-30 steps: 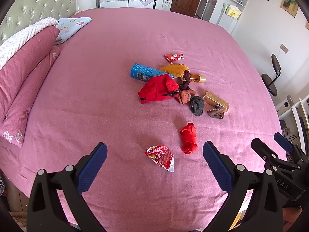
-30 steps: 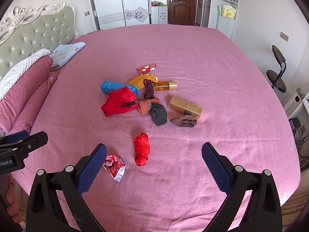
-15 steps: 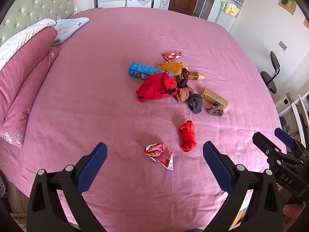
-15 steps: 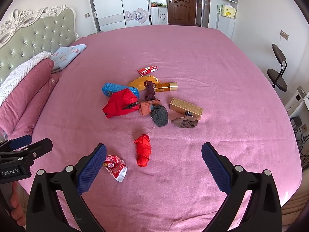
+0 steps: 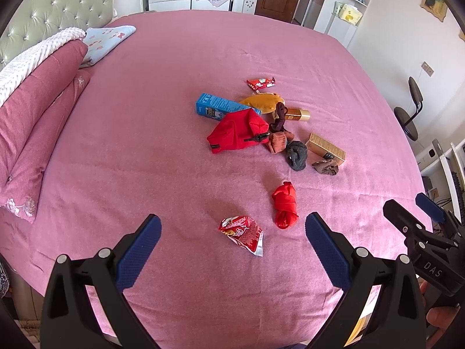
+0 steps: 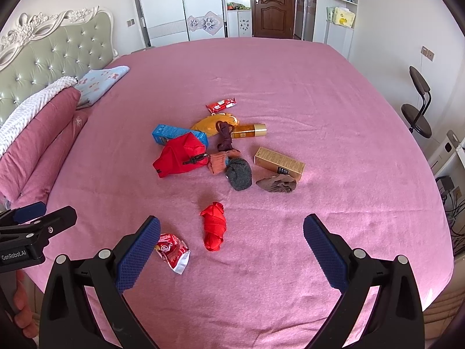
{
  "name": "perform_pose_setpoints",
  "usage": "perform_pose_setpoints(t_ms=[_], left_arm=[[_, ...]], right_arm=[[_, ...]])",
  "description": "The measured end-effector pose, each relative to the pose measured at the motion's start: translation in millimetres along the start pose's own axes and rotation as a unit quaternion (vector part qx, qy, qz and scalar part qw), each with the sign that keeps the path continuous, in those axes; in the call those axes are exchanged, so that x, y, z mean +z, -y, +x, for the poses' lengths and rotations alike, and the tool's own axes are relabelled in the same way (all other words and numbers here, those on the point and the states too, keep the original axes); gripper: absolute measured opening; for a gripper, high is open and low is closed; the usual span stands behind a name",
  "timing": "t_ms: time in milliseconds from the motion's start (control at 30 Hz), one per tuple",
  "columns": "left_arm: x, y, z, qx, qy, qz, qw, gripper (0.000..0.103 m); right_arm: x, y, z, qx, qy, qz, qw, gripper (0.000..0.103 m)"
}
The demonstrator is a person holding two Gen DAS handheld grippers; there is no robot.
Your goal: Collect trash
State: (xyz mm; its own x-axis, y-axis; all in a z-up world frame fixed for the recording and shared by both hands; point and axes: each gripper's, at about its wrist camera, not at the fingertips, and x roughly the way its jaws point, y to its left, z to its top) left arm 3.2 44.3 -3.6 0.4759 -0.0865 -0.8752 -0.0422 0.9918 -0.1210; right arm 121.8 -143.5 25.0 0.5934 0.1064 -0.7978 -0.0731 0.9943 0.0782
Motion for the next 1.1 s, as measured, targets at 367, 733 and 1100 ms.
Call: perform_pose_setpoints(t_ms=[367,733,1100], left_arm=[[0,1,5,-0.005,-0.006,-0.004,1.0,0.099],[1,2,8,-0.005,-0.008,-0.001,1.0,0.099],[-3,4,17,-0.004,-0.022,-0.007,0.9997,0.099]], right_arm=[[3,2,2,-0.002,0.0,0.001,1.0,0.095],[3,0,4,-0.001,-0.004,0.004,1.0,0.095],[-2,4,14,0.003,-0.017,0.005,1.0,0.095]])
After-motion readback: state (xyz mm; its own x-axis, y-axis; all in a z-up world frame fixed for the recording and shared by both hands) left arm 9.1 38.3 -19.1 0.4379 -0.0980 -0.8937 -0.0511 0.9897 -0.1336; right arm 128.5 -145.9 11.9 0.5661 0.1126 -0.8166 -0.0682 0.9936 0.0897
